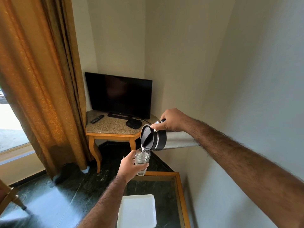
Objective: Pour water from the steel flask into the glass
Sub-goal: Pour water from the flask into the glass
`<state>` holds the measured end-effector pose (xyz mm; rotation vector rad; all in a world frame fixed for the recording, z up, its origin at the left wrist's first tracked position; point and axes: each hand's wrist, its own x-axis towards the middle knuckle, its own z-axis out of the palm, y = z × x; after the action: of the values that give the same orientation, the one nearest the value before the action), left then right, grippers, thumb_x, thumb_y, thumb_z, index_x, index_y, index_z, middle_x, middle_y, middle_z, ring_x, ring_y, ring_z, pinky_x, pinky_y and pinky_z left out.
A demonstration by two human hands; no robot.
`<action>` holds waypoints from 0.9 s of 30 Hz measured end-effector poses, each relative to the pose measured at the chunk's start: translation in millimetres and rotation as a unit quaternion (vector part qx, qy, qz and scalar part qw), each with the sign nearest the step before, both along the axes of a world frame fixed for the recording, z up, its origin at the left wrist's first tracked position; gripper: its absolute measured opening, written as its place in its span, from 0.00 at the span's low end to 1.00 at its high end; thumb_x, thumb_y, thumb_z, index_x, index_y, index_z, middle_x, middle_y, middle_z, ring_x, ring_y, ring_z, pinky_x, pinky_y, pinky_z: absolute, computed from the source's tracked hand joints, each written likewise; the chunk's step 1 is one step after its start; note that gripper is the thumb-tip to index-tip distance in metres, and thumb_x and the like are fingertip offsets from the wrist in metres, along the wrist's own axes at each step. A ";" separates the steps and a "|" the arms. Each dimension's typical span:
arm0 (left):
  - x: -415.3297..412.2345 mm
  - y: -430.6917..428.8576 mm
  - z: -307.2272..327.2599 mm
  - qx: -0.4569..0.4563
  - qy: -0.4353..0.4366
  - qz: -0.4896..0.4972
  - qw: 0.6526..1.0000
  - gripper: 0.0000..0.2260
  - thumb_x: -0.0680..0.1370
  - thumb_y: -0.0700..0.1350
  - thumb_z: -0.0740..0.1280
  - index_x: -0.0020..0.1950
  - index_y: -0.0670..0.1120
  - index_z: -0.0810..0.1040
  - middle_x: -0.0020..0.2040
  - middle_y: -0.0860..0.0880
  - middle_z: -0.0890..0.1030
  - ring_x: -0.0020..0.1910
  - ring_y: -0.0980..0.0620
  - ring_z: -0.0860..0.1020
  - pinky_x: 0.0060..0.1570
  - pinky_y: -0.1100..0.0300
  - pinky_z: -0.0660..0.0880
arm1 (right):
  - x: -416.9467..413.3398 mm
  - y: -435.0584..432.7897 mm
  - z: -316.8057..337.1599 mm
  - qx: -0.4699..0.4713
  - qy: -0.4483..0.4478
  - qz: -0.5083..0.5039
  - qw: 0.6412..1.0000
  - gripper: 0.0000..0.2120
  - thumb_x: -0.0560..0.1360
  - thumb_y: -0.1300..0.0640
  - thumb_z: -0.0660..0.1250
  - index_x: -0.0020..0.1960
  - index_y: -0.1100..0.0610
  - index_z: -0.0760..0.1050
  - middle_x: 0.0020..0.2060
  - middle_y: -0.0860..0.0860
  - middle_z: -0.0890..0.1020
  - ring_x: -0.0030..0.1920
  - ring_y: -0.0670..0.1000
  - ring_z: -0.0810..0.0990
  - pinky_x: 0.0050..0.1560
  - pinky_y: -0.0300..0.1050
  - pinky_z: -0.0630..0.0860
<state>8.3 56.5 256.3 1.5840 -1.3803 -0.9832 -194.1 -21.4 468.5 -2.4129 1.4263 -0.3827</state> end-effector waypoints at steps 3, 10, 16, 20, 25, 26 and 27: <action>-0.9 1.0 1.4 0.001 0.000 0.001 1.000 0.31 0.65 0.52 0.82 0.64 0.59 0.74 0.60 0.55 0.82 0.60 0.53 0.81 0.60 0.48 0.80 | 1.2 -0.3 -2.6 0.006 0.000 -0.003 1.000 0.32 0.60 0.25 0.70 0.22 0.52 0.65 0.16 0.43 0.63 0.25 0.47 0.63 0.28 0.45 0.59; -2.0 3.4 3.7 0.009 0.005 0.003 1.000 0.33 0.66 0.50 0.82 0.68 0.55 0.75 0.61 0.53 0.82 0.61 0.51 0.80 0.62 0.46 0.79 | 1.8 0.3 -4.9 0.012 -0.004 -0.005 1.000 0.32 0.60 0.24 0.70 0.22 0.52 0.67 0.16 0.42 0.65 0.25 0.46 0.64 0.29 0.45 0.61; -2.4 5.6 5.1 0.011 0.002 0.003 1.000 0.33 0.66 0.50 0.82 0.69 0.54 0.75 0.61 0.53 0.82 0.61 0.51 0.80 0.61 0.48 0.78 | 1.3 0.1 -7.4 0.015 -0.008 -0.006 1.000 0.31 0.63 0.27 0.72 0.22 0.52 0.67 0.16 0.42 0.66 0.25 0.45 0.64 0.29 0.45 0.61; -2.6 5.7 6.5 0.013 0.004 0.004 1.000 0.34 0.66 0.50 0.82 0.69 0.53 0.74 0.61 0.52 0.82 0.61 0.51 0.80 0.62 0.45 0.78 | 2.5 -1.1 -10.9 0.017 -0.004 -0.007 1.000 0.31 0.63 0.26 0.72 0.23 0.52 0.69 0.19 0.43 0.66 0.26 0.46 0.65 0.30 0.45 0.62; -3.4 6.4 6.7 0.013 0.009 0.006 1.000 0.34 0.67 0.49 0.82 0.70 0.52 0.74 0.61 0.52 0.82 0.60 0.51 0.81 0.63 0.45 0.78 | 1.8 -2.7 -13.7 0.023 -0.011 -0.017 1.000 0.32 0.59 0.24 0.69 0.22 0.51 0.67 0.16 0.42 0.65 0.25 0.46 0.64 0.29 0.45 0.61; -3.9 6.9 6.8 0.013 0.009 0.006 1.000 0.34 0.67 0.48 0.82 0.70 0.52 0.74 0.61 0.52 0.82 0.61 0.51 0.81 0.62 0.46 0.79 | 1.3 -3.2 -15.4 0.026 -0.014 -0.019 0.999 0.31 0.60 0.24 0.69 0.22 0.51 0.68 0.16 0.42 0.65 0.25 0.46 0.65 0.29 0.45 0.61; -4.3 7.0 6.6 0.013 0.011 0.006 1.000 0.33 0.67 0.48 0.82 0.70 0.52 0.74 0.61 0.52 0.82 0.61 0.51 0.81 0.62 0.46 0.79 | 0.7 -4.2 -17.2 0.028 -0.018 -0.021 0.999 0.31 0.60 0.24 0.70 0.23 0.52 0.69 0.16 0.42 0.65 0.25 0.46 0.65 0.29 0.45 0.61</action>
<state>4.0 63.4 262.9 1.5941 -1.3470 -1.0127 -193.4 -25.6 451.3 -2.3238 1.4553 -0.3882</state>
